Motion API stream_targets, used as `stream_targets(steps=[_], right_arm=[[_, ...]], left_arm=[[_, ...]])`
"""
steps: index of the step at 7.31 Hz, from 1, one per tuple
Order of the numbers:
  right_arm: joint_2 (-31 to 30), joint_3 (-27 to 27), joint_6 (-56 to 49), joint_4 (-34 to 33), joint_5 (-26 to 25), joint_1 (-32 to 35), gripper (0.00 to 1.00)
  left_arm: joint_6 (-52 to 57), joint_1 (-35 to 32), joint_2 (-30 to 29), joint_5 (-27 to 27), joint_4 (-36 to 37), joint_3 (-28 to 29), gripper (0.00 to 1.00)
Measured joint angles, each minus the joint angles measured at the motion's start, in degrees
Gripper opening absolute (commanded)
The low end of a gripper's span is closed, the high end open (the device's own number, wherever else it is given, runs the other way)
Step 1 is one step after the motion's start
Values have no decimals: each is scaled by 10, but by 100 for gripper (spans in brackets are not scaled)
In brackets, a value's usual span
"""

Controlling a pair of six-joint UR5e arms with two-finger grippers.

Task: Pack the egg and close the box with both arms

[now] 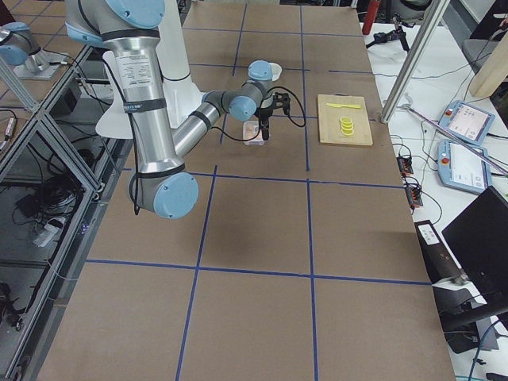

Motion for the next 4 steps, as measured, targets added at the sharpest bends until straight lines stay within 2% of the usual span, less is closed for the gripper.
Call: stream_targets(steps=[2,4], right_arm=[[-46,-9,-183,-35,61,114,100],[-77,-52,-410,-94,100,246,100]], left_arm=[[2,4,3,-1,-17,-1,100],[3,34,2,-2,-37,-3,100]])
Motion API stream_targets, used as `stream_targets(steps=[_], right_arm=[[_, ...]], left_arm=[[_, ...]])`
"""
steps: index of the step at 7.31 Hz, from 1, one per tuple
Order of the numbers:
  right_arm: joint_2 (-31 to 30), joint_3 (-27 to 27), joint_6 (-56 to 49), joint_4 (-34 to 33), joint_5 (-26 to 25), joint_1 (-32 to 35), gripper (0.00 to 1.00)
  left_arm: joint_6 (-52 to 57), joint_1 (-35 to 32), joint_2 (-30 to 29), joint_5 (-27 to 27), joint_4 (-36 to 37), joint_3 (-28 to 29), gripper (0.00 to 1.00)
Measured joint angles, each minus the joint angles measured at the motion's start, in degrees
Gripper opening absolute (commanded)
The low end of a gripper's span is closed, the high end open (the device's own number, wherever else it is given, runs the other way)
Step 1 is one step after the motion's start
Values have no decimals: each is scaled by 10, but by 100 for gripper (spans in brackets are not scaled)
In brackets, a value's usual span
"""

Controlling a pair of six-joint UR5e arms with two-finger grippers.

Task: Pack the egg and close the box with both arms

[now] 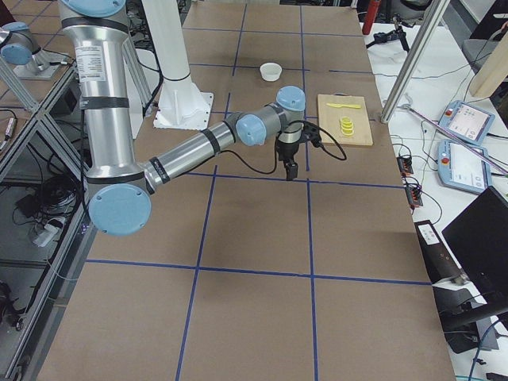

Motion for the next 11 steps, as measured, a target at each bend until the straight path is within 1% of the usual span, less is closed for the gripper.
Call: stream_targets(steps=[1,2,3,5,7,11], right_arm=[[-16,-33,-99,-19,11,60,100],[-40,-65,-171,-26,26,112,100],[-70,-85,-206,-27,36,149,100],[-114,-96,-223,-27,43,200,100],[-127,-96,-225,-27,45,226,100],[-130,-96,-221,-26,43,231,100]], left_arm=[[0,14,0,-7,-6,0,100],[0,21,0,-18,-6,1,100],[0,24,1,-25,-3,1,100],[0,24,3,-29,0,0,100],[0,24,5,-27,0,6,100],[-6,20,8,-27,1,9,100]])
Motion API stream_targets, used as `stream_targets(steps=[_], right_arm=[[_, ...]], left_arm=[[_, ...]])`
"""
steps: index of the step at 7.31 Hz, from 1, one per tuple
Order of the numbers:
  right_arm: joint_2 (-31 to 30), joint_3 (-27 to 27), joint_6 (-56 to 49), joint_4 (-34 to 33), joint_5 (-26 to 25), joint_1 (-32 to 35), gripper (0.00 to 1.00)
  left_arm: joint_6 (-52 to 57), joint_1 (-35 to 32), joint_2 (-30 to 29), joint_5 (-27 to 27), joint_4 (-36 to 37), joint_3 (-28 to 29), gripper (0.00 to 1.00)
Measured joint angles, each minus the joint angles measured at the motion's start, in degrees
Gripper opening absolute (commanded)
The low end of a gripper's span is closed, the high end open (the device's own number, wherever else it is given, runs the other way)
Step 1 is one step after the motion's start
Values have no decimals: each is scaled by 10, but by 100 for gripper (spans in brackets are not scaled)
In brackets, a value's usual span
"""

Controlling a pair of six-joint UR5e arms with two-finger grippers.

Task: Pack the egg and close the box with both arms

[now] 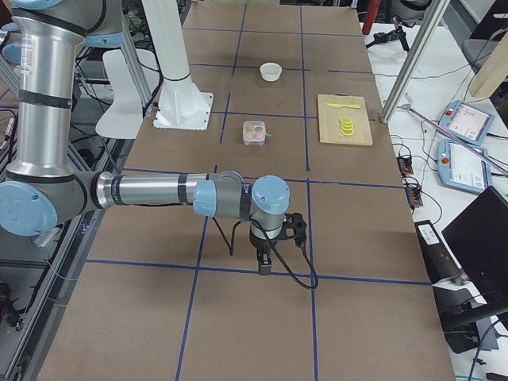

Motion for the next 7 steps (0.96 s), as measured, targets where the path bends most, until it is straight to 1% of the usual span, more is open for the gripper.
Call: stream_targets(steps=[4,7], right_arm=[[0,-1,2,0,-1,0,100],[-4,0,1,0,-1,0,100]], left_arm=[[-30,-1,3,2,10,-4,100],[-31,-1,1,3,6,-5,100]])
